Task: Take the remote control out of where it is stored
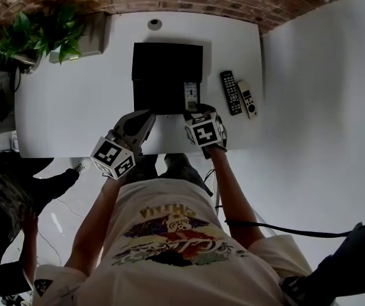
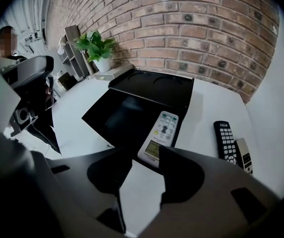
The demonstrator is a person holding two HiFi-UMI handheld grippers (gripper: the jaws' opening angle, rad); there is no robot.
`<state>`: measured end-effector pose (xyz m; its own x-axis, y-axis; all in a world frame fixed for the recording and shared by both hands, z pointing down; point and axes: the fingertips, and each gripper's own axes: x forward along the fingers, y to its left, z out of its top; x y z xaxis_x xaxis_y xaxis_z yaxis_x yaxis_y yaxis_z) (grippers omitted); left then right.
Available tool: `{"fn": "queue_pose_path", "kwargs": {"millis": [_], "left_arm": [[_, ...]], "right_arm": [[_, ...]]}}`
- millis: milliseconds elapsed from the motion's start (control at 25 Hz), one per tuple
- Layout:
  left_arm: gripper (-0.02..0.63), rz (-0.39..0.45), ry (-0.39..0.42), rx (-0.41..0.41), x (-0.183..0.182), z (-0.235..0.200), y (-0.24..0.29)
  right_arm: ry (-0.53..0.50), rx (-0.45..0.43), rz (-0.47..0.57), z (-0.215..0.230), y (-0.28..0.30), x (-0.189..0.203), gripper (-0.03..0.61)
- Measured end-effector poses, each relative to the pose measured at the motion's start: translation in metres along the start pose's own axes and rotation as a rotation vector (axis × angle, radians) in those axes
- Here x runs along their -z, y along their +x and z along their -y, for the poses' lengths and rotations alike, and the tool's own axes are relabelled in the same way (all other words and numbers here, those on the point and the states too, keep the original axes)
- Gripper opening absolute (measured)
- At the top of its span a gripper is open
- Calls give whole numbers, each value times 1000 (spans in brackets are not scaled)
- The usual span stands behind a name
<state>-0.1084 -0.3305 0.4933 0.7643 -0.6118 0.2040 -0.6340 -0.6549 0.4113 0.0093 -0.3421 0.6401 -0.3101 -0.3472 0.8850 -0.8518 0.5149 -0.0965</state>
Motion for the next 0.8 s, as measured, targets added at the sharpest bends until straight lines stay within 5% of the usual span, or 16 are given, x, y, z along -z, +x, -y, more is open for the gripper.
{"fn": "queue_pose_path", "kwargs": {"millis": [520, 800], "left_arm": [[3, -1, -53, -2, 7, -18, -3], [3, 3, -73, -15, 10, -20, -9]], "right_arm": [[64, -40, -68, 4, 13, 3, 150], [28, 49, -43, 17, 10, -18, 152]]}}
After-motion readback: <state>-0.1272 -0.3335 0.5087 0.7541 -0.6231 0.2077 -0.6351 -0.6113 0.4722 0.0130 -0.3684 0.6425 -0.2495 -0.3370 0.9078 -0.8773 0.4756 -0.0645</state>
